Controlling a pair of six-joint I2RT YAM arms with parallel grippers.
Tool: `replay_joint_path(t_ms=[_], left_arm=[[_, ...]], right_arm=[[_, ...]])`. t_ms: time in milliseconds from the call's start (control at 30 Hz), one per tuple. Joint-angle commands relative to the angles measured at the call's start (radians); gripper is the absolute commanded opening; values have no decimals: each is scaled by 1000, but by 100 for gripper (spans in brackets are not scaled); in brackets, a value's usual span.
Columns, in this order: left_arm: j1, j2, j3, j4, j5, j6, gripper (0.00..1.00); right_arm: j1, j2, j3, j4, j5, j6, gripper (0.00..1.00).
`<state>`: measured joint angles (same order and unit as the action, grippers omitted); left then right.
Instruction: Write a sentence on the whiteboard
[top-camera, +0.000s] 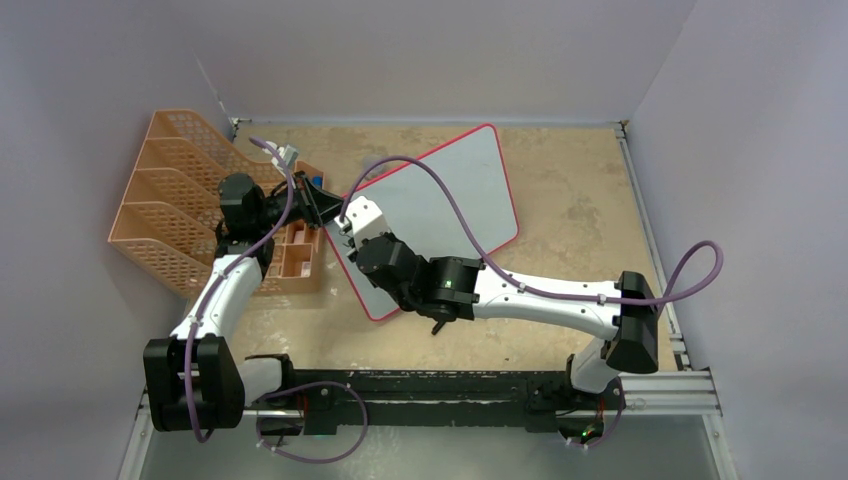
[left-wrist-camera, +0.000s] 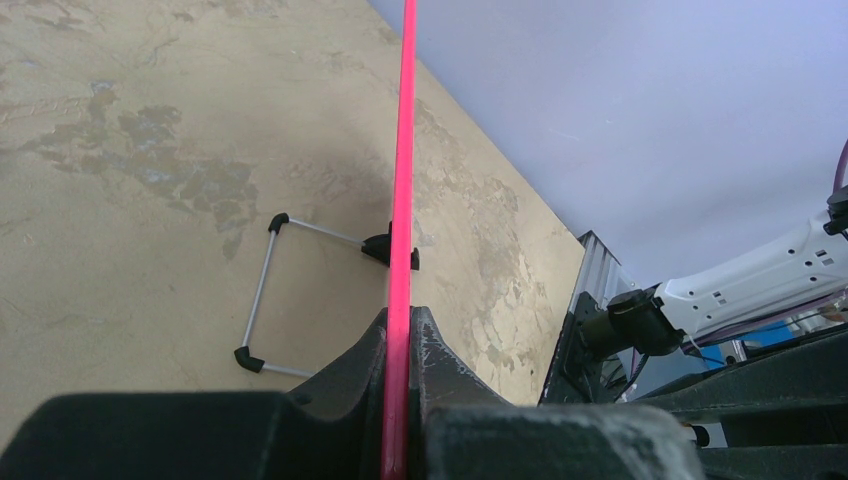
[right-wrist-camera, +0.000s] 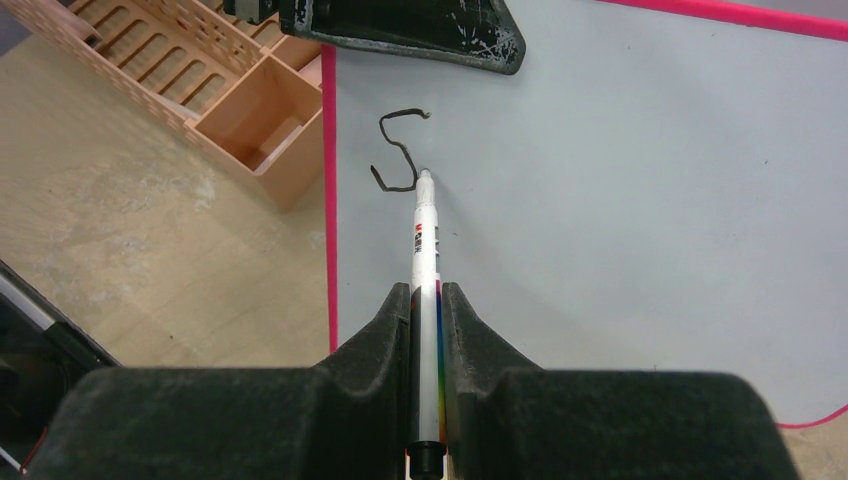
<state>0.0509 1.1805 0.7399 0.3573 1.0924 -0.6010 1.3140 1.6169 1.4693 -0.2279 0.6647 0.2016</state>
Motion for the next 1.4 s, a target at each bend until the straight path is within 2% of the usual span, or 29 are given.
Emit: replay_joint_path(t_ms=[0, 1367], left_arm=[[-13, -4, -3, 28, 21, 24, 0], [-13, -1, -5, 35, 30, 20, 0]], right_arm=[[-5, 3, 16, 45, 3, 4, 0], [-48, -8, -21, 19, 75, 31, 0]])
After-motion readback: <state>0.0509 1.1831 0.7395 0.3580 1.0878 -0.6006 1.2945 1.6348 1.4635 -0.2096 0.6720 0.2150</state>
